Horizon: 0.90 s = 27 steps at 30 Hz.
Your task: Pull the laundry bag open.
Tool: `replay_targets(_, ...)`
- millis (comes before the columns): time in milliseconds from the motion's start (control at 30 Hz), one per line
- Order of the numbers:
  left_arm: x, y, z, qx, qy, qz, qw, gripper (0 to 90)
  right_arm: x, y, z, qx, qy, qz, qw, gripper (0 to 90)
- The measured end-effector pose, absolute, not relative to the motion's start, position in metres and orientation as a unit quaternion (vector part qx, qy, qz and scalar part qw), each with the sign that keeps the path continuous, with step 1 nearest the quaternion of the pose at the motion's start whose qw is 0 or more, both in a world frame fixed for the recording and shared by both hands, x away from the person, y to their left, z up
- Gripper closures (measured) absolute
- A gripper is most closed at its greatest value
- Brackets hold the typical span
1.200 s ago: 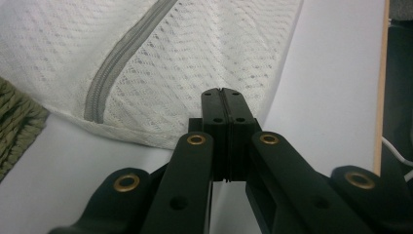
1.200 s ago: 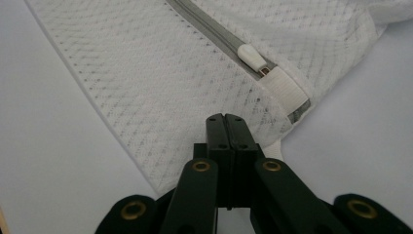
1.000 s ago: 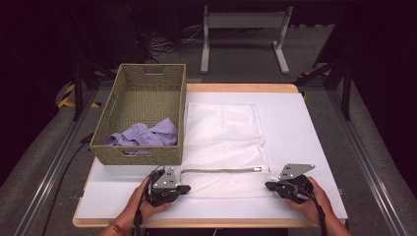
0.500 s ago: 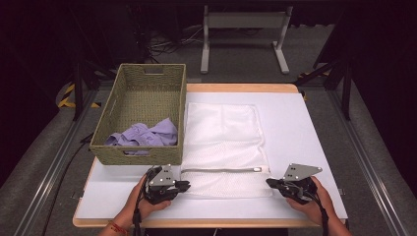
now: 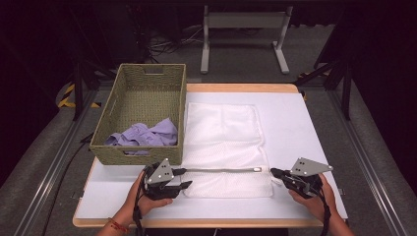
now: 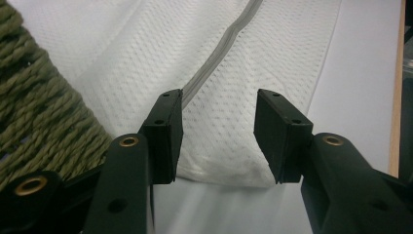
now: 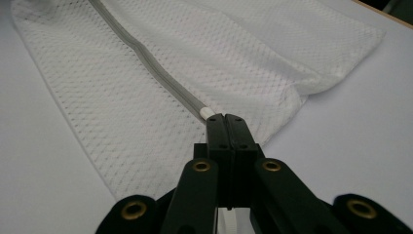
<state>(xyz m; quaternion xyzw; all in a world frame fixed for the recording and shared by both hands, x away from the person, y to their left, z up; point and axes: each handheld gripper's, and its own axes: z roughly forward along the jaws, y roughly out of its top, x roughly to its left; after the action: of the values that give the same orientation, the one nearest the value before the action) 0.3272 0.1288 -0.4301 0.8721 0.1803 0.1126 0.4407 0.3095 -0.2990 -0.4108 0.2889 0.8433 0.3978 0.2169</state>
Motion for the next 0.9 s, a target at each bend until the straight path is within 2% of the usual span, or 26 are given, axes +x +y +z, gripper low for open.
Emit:
replay_targets(167,0.327,0.115,-0.427,0.876,0.166,0.11,0.44,56.0,0.314,-0.298,-0.414,0.288,0.846,0.395,0.215,90.0)
replay_targets(467,0.329,0.099,-0.427,0.889,0.13,0.095,0.428,73.5,0.315,-0.296,-0.414,0.289,0.845,0.394,0.219,90.0)
replay_targets(700,0.331,0.097,-0.428,0.892,0.127,0.091,0.423,77.8,0.314,-0.291,-0.415,0.287,0.846,0.393,0.218,90.0)
replay_targets(900,0.334,0.086,-0.429,0.895,0.114,0.08,0.424,88.4,0.316,-0.289,-0.415,0.289,0.846,0.393,0.216,90.0)
